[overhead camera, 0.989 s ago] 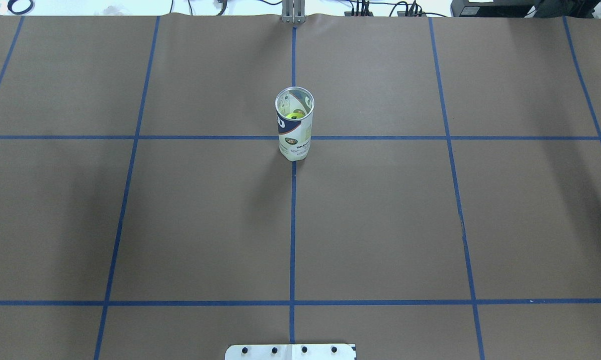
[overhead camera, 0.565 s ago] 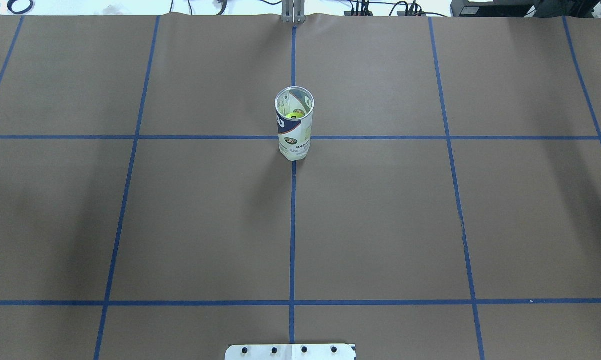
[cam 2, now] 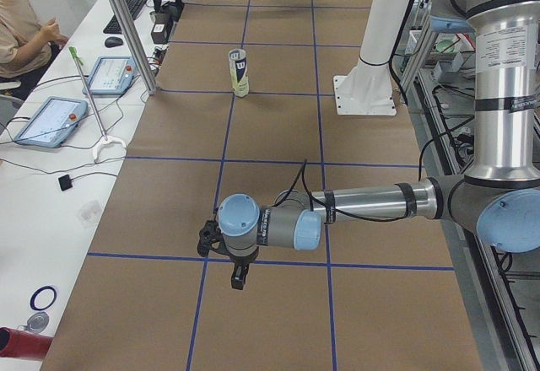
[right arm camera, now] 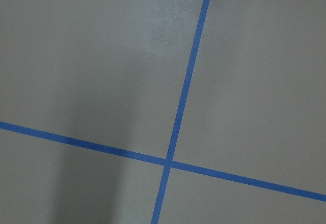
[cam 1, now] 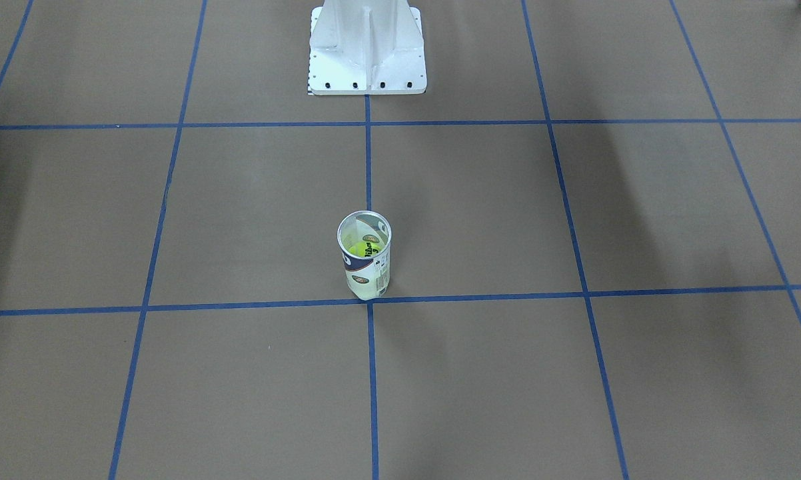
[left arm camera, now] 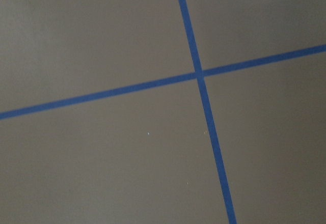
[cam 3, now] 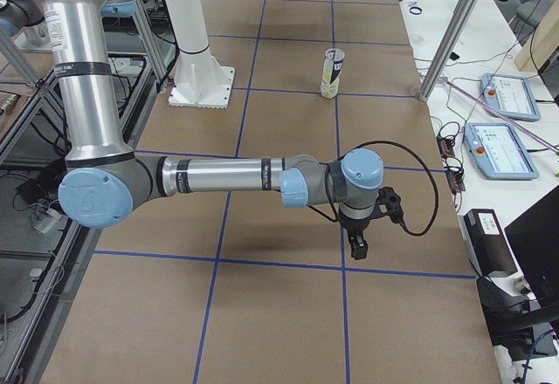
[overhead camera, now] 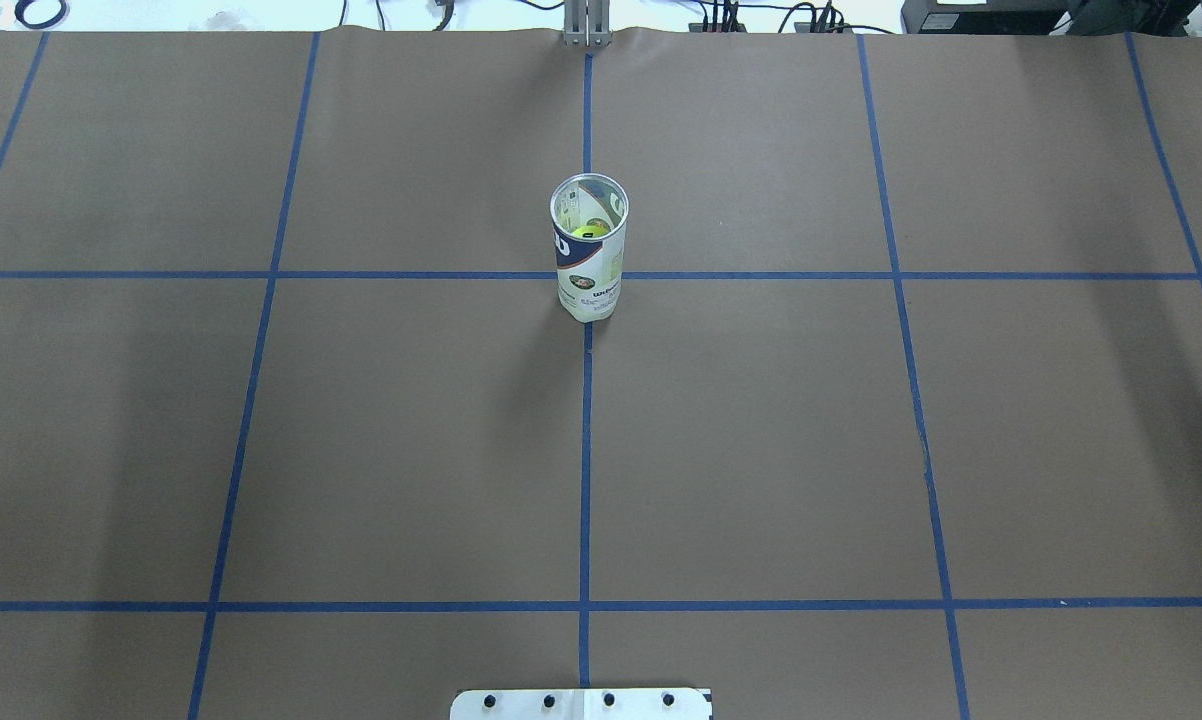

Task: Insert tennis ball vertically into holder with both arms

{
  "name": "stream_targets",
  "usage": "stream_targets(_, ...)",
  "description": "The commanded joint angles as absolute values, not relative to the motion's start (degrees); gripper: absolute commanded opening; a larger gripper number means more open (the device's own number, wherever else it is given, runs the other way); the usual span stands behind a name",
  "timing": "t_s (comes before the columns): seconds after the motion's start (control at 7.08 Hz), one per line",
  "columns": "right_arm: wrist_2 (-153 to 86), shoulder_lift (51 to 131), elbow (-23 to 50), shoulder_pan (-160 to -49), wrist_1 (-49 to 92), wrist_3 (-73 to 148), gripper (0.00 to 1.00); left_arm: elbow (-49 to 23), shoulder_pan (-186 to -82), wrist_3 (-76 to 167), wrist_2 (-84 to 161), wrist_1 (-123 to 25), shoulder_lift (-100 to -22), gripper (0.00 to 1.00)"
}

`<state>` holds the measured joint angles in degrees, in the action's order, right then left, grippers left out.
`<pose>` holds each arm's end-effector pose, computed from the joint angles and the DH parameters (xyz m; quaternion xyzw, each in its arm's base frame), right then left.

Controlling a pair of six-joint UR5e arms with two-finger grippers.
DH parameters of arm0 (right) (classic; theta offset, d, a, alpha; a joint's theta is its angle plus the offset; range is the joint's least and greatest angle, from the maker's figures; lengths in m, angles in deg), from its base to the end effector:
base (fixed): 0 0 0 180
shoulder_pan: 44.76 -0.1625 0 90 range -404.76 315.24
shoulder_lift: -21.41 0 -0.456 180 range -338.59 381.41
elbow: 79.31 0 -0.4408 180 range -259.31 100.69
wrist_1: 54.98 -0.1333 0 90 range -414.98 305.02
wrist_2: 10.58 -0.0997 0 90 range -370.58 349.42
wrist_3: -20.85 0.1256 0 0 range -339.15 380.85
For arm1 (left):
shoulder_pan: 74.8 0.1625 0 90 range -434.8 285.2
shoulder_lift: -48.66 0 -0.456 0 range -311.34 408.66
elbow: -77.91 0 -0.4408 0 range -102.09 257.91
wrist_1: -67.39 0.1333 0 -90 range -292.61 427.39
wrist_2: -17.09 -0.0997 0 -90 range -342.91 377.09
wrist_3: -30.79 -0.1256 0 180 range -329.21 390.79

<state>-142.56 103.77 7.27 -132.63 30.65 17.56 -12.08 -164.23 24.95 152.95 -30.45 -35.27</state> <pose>0.0265 -0.6142 0.6594 0.0735 -0.3565 -0.0708 0.9287 -0.0383 -0.4928 0.7470 0.0320 0.3885 0.0575 0.9191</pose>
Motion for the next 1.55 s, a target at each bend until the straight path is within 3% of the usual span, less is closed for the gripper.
stream_targets(0.0, -144.4, 103.9, 9.4, -132.6, 38.2, 17.6, 0.99, -15.8, -164.4, 24.9, 152.8, -23.9, -34.8, 1.00)
stream_targets(0.42, -143.7, 109.0, 16.2, -132.9, 38.4, 17.7, 0.99, -15.4, -164.7, 24.9, 149.5, -23.9, -36.0, 1.00)
stream_targets(1.41, -142.9, 110.8, 15.2, -132.8, 37.8, 17.5, 0.99, -16.1, -164.5, 24.5, 149.5, -25.3, -36.2, 1.00)
